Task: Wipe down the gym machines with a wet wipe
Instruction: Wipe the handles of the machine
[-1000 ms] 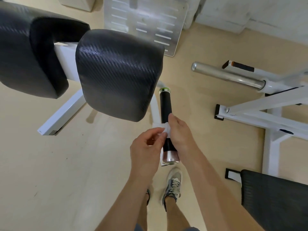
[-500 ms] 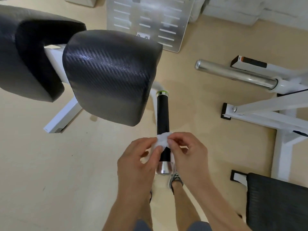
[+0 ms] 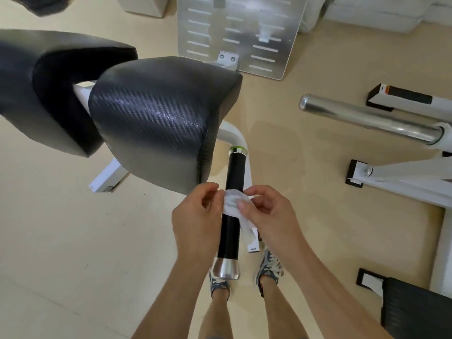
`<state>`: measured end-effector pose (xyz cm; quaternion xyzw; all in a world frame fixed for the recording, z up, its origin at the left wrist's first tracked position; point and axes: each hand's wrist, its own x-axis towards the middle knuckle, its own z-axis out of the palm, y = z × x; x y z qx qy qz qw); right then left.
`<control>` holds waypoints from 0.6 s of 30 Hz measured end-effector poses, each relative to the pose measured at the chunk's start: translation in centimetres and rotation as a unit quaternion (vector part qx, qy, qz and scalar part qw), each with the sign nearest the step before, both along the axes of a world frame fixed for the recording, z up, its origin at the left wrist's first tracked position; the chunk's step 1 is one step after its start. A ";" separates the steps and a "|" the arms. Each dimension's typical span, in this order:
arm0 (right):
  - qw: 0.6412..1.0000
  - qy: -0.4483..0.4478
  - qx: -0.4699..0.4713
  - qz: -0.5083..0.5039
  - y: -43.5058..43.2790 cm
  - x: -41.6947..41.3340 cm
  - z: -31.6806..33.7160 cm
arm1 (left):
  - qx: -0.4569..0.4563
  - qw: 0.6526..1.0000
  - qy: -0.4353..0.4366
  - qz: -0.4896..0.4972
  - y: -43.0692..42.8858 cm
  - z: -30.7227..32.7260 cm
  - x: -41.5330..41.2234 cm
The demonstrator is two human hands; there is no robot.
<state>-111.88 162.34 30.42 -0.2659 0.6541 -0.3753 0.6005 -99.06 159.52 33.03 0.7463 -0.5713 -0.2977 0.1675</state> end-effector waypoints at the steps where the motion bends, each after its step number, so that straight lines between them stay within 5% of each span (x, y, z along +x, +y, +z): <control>1: 1.000 -0.009 0.011 -0.018 -0.1 -0.2 -0.1 | -0.027 0.999 -0.029 -0.033 0.5 0.5 0.1; 12: 0.989 0.063 -0.016 -0.132 -5.0 1.0 -3.0 | 0.128 0.968 -0.074 -0.201 -1.5 0.5 -4.1; 18: 0.977 0.163 -0.046 -0.130 -7.8 0.5 -5.0 | 0.063 0.969 -0.067 -0.231 -1.3 -0.5 -3.9</control>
